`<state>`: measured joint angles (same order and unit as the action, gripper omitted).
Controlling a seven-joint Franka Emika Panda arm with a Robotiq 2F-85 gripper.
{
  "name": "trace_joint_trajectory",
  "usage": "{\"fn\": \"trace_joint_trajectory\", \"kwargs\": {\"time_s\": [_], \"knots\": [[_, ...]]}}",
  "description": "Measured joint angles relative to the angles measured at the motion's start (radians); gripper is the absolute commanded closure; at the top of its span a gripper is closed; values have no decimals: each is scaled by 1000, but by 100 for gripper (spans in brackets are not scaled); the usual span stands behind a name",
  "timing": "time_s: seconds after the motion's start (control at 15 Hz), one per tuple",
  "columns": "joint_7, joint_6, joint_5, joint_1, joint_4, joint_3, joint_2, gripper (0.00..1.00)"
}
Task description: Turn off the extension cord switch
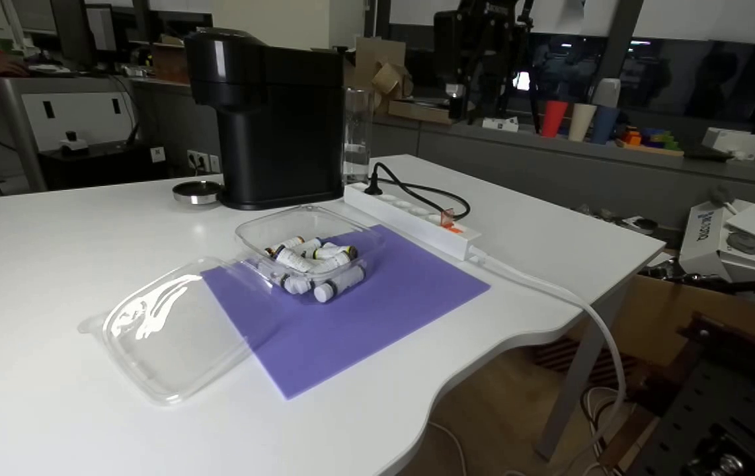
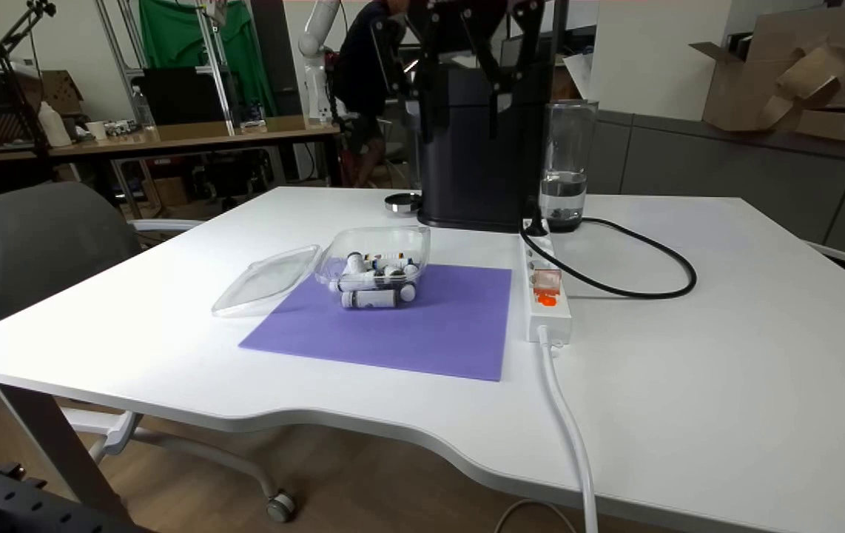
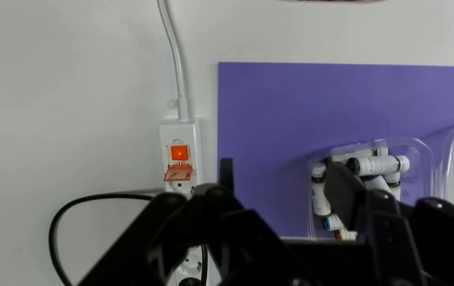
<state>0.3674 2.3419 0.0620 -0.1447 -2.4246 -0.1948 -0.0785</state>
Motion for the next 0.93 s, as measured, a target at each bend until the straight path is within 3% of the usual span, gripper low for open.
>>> {"fn": "trace_joint_trajectory", "kwargs": {"time_s": [0.33,0.67,0.93], "knots": [[53,60,18,-50,7,-31,91,99],[51,159,25,-68,56,-34,187,99],[51,175,26,-68,85,-34,229,100]]}}
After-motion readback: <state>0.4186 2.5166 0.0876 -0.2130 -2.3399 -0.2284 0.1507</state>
